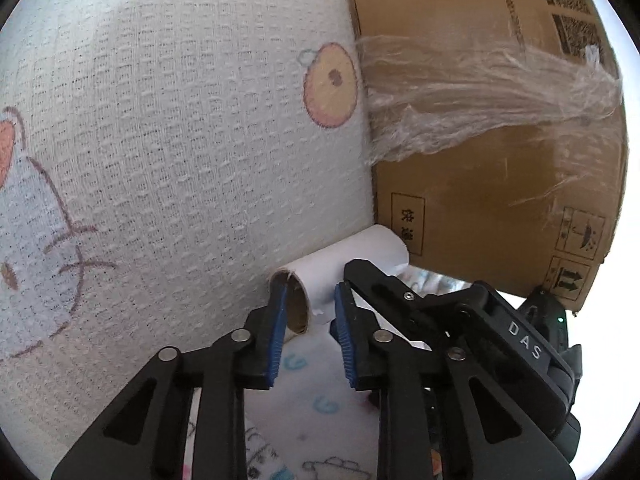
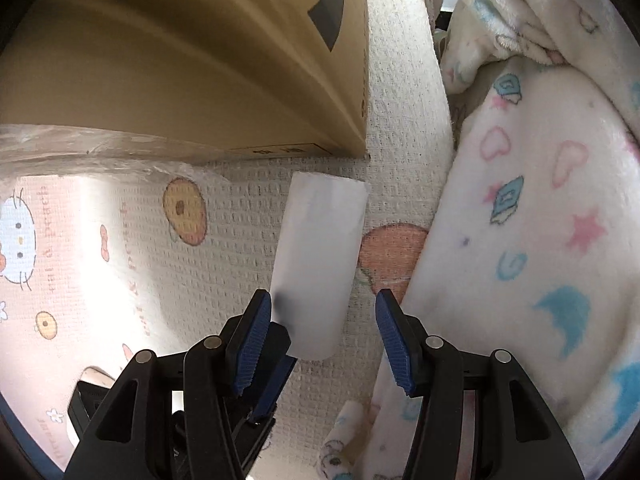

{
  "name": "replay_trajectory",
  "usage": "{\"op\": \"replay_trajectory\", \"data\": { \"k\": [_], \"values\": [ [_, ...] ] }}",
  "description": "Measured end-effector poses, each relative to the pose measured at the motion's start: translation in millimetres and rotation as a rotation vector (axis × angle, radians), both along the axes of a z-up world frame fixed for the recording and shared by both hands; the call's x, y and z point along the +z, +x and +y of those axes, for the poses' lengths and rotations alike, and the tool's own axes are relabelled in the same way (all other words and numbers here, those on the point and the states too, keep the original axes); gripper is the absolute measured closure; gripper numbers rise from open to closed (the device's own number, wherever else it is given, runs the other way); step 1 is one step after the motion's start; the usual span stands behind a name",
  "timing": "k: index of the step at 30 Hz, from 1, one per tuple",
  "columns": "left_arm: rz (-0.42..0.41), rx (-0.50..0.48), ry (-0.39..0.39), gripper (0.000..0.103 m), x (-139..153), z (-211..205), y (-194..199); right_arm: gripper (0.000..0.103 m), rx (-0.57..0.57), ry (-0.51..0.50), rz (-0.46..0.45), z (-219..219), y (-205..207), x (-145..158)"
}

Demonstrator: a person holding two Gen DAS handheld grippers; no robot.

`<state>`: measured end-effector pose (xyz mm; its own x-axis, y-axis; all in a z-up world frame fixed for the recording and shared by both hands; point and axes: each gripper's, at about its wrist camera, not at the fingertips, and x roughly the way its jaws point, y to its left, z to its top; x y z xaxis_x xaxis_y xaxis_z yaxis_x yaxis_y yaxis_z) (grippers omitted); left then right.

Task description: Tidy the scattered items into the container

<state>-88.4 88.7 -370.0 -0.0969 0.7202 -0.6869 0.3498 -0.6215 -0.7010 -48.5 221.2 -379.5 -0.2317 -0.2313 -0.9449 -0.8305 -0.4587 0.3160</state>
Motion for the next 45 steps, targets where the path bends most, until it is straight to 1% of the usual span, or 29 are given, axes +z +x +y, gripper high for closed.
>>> {"op": "replay_trajectory", "data": {
  "k": [1, 2, 4, 6, 9, 15, 17, 19, 21, 24, 25, 27, 29, 31, 33, 34, 35, 37, 39, 41, 43, 44, 45],
  "values": [
    [0.007, 0.006, -0.005, 0.081, 1, -1, -1, 0.051, -0.001, -0.007, 0.006, -1, -2, -1],
    [0.016, 0.010, -0.006, 0.086, 3, -1, -1, 0.051, -0.001, -0.018, 0.015, -3, -4, -3],
    [0.021, 0.006, -0.003, 0.088, 4, 0, -2, 0.052, 0.004, -0.044, 0.028, -5, -7, -7],
    [0.023, 0.005, -0.002, 0.088, -1, 8, -4, 0.055, 0.010, -0.088, 0.040, -7, -11, -14],
    [0.024, 0.025, -0.003, 0.088, 1, 9, -6, 0.059, 0.015, -0.096, 0.048, -10, -14, -16],
    [0.043, 0.047, -0.040, 0.088, 12, 1, -9, 0.060, 0.048, -0.107, 0.071, -25, -24, -11],
    [0.041, 0.064, -0.052, 0.088, 17, -13, -12, 0.060, 0.060, -0.118, 0.074, -33, -29, -10],
    [0.039, 0.095, -0.064, 0.088, 22, 11, 5, 0.060, 0.076, -0.135, 0.074, -45, -34, -10],
    [0.038, 0.133, -0.071, 0.088, 28, -6, 10, 0.060, 0.108, -0.145, 0.072, -59, -42, -10],
    [0.044, 0.197, -0.077, 0.088, 29, -31, 28, 0.060, 0.181, -0.141, 0.066, -84, -58, -7],
    [0.044, 0.228, -0.073, 0.088, 29, -43, 31, 0.060, 0.212, -0.136, 0.065, -93, -64, -5],
    [0.047, 0.287, -0.073, 0.088, 17, -83, 45, 0.060, 0.294, -0.124, 0.067, -116, -80, -2],
    [0.057, 0.325, -0.094, 0.088, 20, -98, 50, 0.060, 0.372, -0.111, 0.069, -139, -95, 1],
    [0.070, 0.360, -0.115, 0.088, 28, -123, 55, 0.060, 0.431, -0.106, 0.069, -157, -108, 3],
    [0.081, 0.394, -0.142, 0.088, 33, -135, 58, 0.060, 0.512, -0.103, 0.073, -179, -124, 6],
    [0.083, 0.409, -0.160, 0.088, 28, -143, 58, 0.060, 0.549, -0.101, 0.077, -189, -132, 7],
    [0.083, 0.417, -0.172, 0.087, 19, -147, 55, 0.060, 0.592, -0.095, 0.080, -199, -139, 8],
    [0.081, 0.435, -0.193, 0.087, 14, -144, 50, 0.060, 0.687, -0.074, 0.082, -219, -153, 11],
    [0.084, 0.444, -0.210, 0.088, 16, -150, 55, 0.060, 0.808, -0.038, 0.087, -241, -167, 13],
    [0.099, 0.438, -0.258, 0.088, 15, -149, 53, 0.060, 0.927, 0.011, 0.091, -259, -180, 16],
    [0.115, 0.408, -0.314, 0.088, 17, -150, 47, 0.060, 1.039, 0.064, 0.105, -273, -192, 21],
    [0.131, 0.390, -0.327, 0.088, 19, -150, 46, 0.060, 1.101, 0.097, 0.113, -271, -188, 24],
    [0.148, 0.377, -0.327, 0.088, 22, -150, 45, 0.060, 1.169, 0.129, 0.124, -242, -168, 21]
  ]
}}
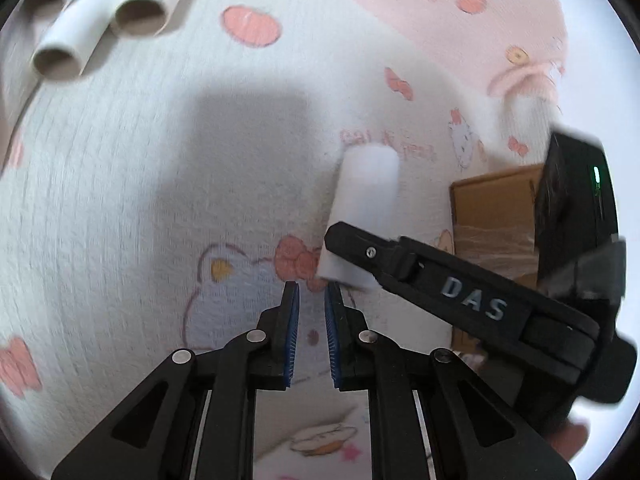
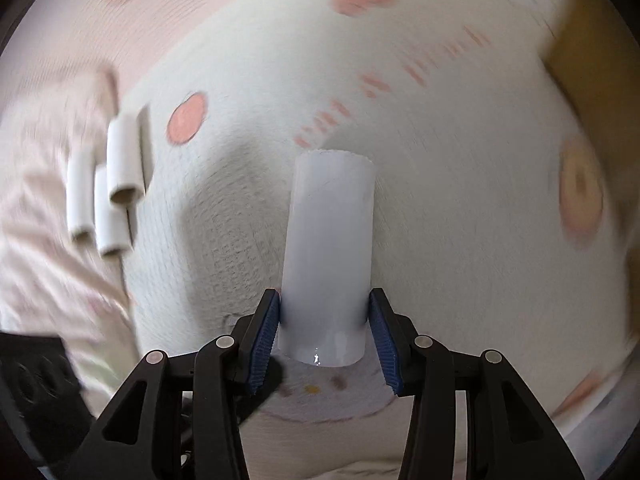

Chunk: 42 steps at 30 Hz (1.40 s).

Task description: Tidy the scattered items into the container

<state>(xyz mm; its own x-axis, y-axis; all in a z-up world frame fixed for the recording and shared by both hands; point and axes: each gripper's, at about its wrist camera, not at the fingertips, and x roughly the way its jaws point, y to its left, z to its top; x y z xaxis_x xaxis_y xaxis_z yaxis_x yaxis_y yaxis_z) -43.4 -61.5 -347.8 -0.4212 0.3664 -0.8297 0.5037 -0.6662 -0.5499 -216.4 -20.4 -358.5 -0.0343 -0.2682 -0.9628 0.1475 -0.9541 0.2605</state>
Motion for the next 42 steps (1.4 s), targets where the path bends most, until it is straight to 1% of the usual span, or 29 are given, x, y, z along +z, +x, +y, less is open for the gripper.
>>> {"op": "replay_trajectory", "data": {
  "k": [1, 2, 4, 5, 6, 7, 8, 10, 11, 12, 14, 17, 19, 20, 21, 22, 23, 26, 30, 32, 35, 39, 42],
  "values": [
    [0.018, -0.013, 0.002, 0.088, 3, -2, -1, 0.060, 0.066, 0.019, 0.022, 40, 16, -6],
    [0.039, -0.020, 0.007, 0.088, 6, -4, -2, 0.060, 0.132, 0.035, 0.042, 55, 17, -6],
    [0.062, -0.023, 0.001, 0.088, 9, -7, -6, 0.060, 0.236, 0.044, 0.070, 56, 12, -3],
    [0.056, -0.024, -0.012, 0.088, 9, -8, -9, 0.060, 0.273, 0.039, 0.077, 57, 9, -2],
    [0.043, -0.015, -0.029, 0.088, 8, -9, -10, 0.060, 0.286, 0.031, 0.077, 59, 6, 0],
    [0.024, -0.006, -0.037, 0.087, 6, -10, -12, 0.060, 0.290, 0.023, 0.075, 62, 2, 1],
    [0.010, 0.001, -0.025, 0.086, 3, -13, -13, 0.060, 0.289, 0.019, 0.073, 66, -1, 2],
    [0.002, 0.026, 0.019, 0.084, -2, -18, -13, 0.060, 0.273, 0.020, 0.072, 80, -6, 4],
    [0.006, 0.041, 0.036, 0.080, -4, -19, -13, 0.060, 0.268, 0.009, 0.069, 91, -7, 10],
    [0.012, 0.052, 0.045, 0.077, -5, -20, -13, 0.060, 0.266, -0.006, 0.066, 94, -1, 17],
    [0.031, 0.065, 0.061, 0.068, -4, -23, -14, 0.060, 0.258, -0.019, 0.065, 50, -6, 5],
    [0.049, 0.075, 0.094, 0.061, -2, -26, -21, 0.060, 0.247, -0.020, 0.060, 61, -8, 17],
    [0.061, 0.085, 0.117, 0.059, -1, -29, -26, 0.060, 0.240, -0.029, 0.065, 65, -2, 22],
    [0.067, 0.094, 0.127, 0.056, -1, -30, -29, 0.060, 0.241, -0.024, 0.074, 69, -1, 26],
    [0.062, 0.104, 0.131, 0.053, -2, -31, -32, 0.059, 0.245, -0.014, 0.085, 68, 1, 28],
    [0.039, 0.115, 0.125, 0.050, -4, -32, -36, 0.058, 0.251, 0.002, 0.094, 67, 6, 30],
    [0.014, 0.126, 0.114, 0.049, -6, -33, -41, 0.056, 0.257, 0.026, 0.098, 69, 11, 32],
    [-0.006, 0.152, 0.123, 0.048, -11, -35, -51, 0.055, 0.293, 0.089, 0.088, 54, 18, 30],
    [-0.003, 0.174, 0.165, 0.048, -14, -35, -64, 0.054, 0.362, 0.097, 0.073, 40, 13, 25],
    [-0.008, 0.180, 0.175, 0.048, -16, -34, -70, 0.054, 0.372, 0.076, 0.064, 39, 13, 22],
    [-0.043, 0.183, 0.136, 0.048, -20, -30, -82, 0.054, 0.354, 0.037, 0.046, 49, 7, 15],
    [-0.048, 0.174, 0.180, 0.050, -26, -25, -93, 0.054, 0.317, -0.026, 0.027, 67, 9, 5],
    [-0.062, 0.178, 0.219, 0.051, -31, -22, -98, 0.054, 0.309, -0.029, -0.003, 74, 13, -6]
  ]
}}
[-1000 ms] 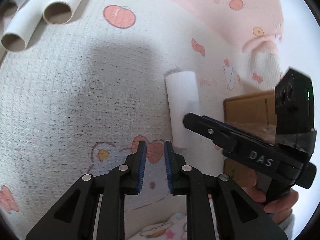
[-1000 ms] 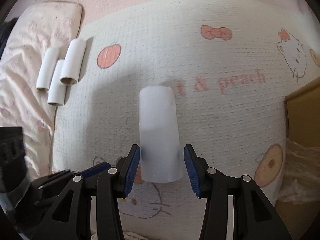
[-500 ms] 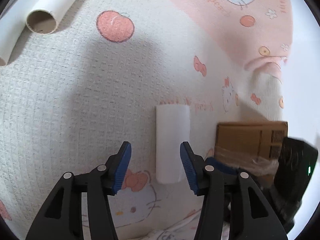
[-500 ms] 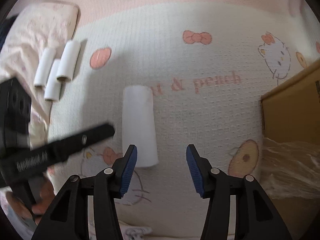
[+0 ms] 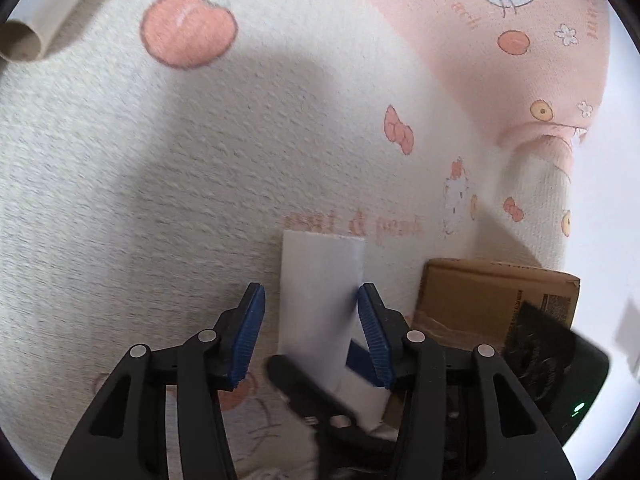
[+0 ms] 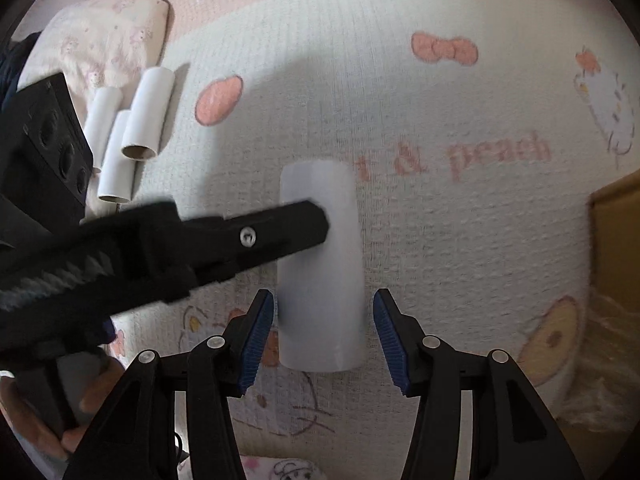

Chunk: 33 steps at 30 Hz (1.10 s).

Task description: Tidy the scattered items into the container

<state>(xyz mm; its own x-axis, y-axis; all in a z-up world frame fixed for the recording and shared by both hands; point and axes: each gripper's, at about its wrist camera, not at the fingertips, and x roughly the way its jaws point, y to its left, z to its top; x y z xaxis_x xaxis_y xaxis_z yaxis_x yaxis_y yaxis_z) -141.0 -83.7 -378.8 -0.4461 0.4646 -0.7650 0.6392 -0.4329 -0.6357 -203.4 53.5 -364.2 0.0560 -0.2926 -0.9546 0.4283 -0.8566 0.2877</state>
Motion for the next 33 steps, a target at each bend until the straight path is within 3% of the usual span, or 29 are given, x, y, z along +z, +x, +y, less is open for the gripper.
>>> {"op": "replay_trajectory", "data": {
  "k": [7, 20, 25, 33],
  "values": [
    [-0.011, -0.002, -0.027, 0.055, -7, 14, -7, 0.059, 0.009, -0.017, 0.013, -3, 2, -4],
    [0.002, -0.018, -0.119, 0.056, 6, 26, -6, 0.060, 0.006, -0.056, 0.042, 1, 9, -2],
    [0.028, -0.047, -0.174, 0.056, 34, 39, -3, 0.060, -0.012, -0.103, 0.055, 11, 19, 15],
    [0.125, -0.109, -0.263, 0.056, 101, 63, -12, 0.060, -0.045, -0.168, 0.190, 35, 26, 69]
  ]
}}
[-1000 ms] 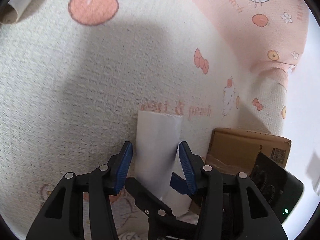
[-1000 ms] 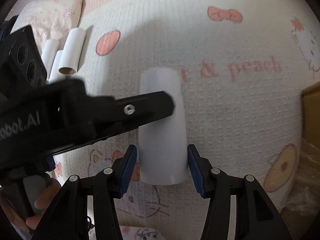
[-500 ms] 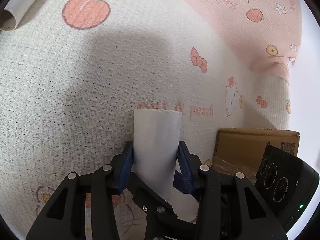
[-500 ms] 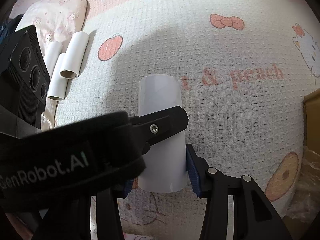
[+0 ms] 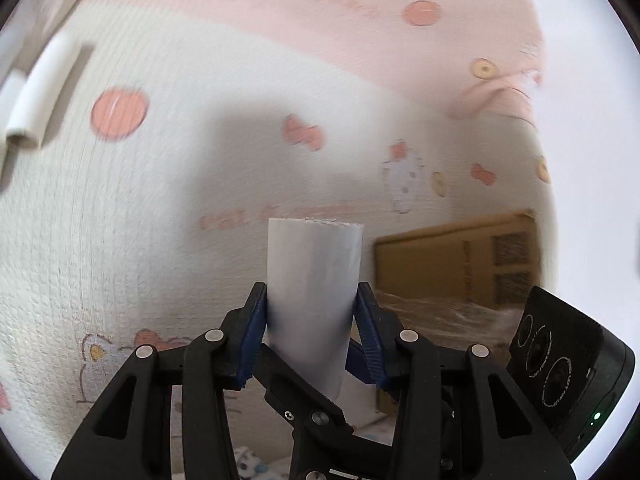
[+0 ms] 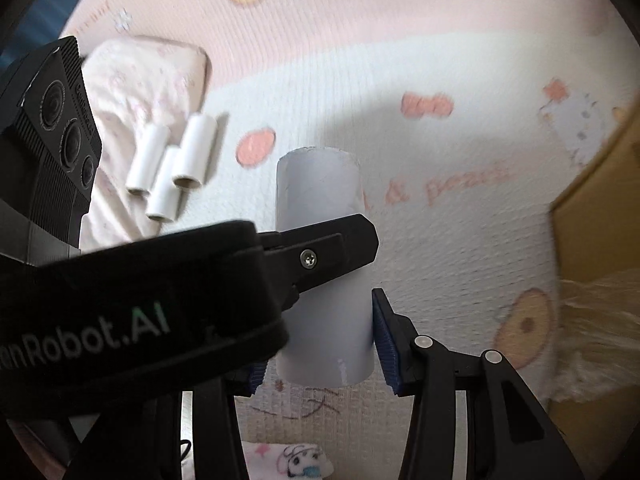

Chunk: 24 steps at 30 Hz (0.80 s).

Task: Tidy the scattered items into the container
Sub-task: 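Lift the tube and carry it over the open cardboard box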

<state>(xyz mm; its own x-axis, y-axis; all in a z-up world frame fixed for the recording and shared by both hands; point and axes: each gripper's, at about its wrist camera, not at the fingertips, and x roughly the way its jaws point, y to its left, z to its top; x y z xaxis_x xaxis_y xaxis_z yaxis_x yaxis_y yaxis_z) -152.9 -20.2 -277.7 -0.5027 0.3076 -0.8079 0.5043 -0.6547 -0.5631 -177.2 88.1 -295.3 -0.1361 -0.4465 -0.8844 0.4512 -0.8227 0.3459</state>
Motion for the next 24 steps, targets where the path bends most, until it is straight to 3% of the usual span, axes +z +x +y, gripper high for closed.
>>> {"op": "replay_trajectory", "data": {
  "k": [15, 24],
  "values": [
    [0.230, -0.162, -0.185, 0.056, 126, 70, -28, 0.060, -0.141, -0.131, 0.259, 64, 16, 109],
    [0.336, -0.282, -0.191, 0.056, 173, 127, -82, 0.060, -0.210, -0.131, 0.396, 130, 4, 160]
  ]
}}
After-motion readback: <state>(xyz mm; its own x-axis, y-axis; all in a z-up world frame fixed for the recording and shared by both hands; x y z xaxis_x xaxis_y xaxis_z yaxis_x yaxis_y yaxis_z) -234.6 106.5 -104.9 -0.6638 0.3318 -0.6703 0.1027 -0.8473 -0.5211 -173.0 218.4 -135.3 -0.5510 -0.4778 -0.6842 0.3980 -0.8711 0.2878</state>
